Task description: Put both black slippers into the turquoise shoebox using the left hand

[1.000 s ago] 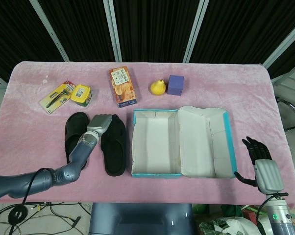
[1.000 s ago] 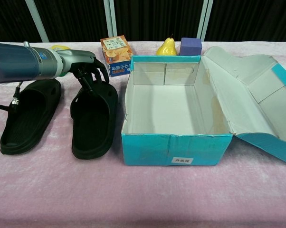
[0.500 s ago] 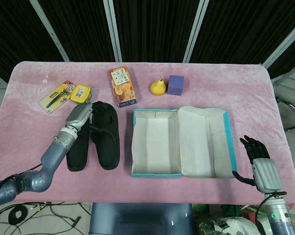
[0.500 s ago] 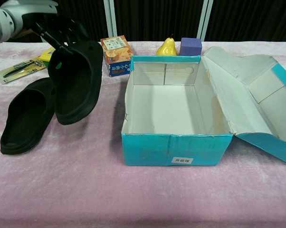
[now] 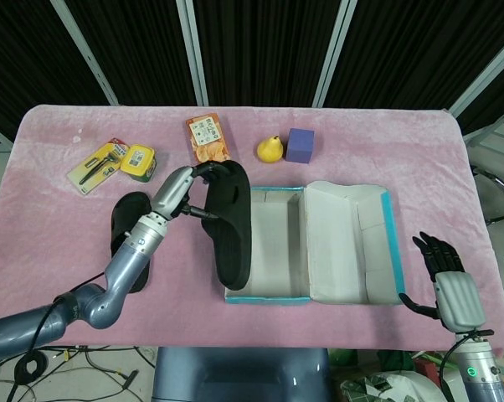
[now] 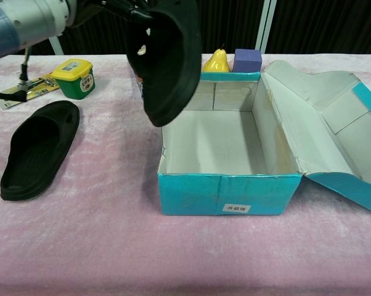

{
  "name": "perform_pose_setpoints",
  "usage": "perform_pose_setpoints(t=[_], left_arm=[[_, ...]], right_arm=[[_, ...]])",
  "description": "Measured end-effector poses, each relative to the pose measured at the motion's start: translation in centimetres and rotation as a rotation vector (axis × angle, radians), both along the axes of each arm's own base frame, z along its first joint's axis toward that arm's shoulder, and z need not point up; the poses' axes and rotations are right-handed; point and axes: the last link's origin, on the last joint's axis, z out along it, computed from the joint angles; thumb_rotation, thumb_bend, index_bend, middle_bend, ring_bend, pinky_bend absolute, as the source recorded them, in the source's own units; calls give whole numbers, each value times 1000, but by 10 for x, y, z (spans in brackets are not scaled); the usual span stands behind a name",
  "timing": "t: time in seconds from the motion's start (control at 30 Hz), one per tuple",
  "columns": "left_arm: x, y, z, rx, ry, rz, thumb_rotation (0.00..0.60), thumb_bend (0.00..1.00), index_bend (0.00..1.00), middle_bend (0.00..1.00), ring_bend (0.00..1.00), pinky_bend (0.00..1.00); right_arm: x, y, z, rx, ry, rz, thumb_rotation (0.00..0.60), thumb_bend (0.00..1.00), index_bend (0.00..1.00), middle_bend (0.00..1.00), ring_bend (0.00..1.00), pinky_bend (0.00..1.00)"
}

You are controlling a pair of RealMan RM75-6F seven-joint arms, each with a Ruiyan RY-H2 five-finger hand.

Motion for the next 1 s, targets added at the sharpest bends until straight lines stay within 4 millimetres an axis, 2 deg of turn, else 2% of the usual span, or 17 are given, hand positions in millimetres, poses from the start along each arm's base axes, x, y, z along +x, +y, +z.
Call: perform_pose_setpoints(t=[0.3, 0.6, 0.83, 1.0], left_arm=[[48, 9, -44, 171, 72, -155, 600, 46, 309, 401, 329, 369], [75, -3, -95, 237, 123, -255, 600, 45, 301, 402, 327, 332], [80, -9, -120, 212, 101, -268, 600, 46, 294, 406, 328, 347], [81, -11, -134, 170, 87, -258, 600, 46, 252, 385, 324, 356]], right_arm=[[-1, 0, 4, -5, -18, 0, 600, 99, 10, 24, 0, 67], [2, 2, 10, -13, -29, 15, 600, 99, 10, 24, 0, 66], [6, 4, 16, -16, -38, 30, 600, 99, 10, 24, 0, 66], [7, 6, 17, -14, -43, 29, 600, 99, 10, 24, 0, 66]])
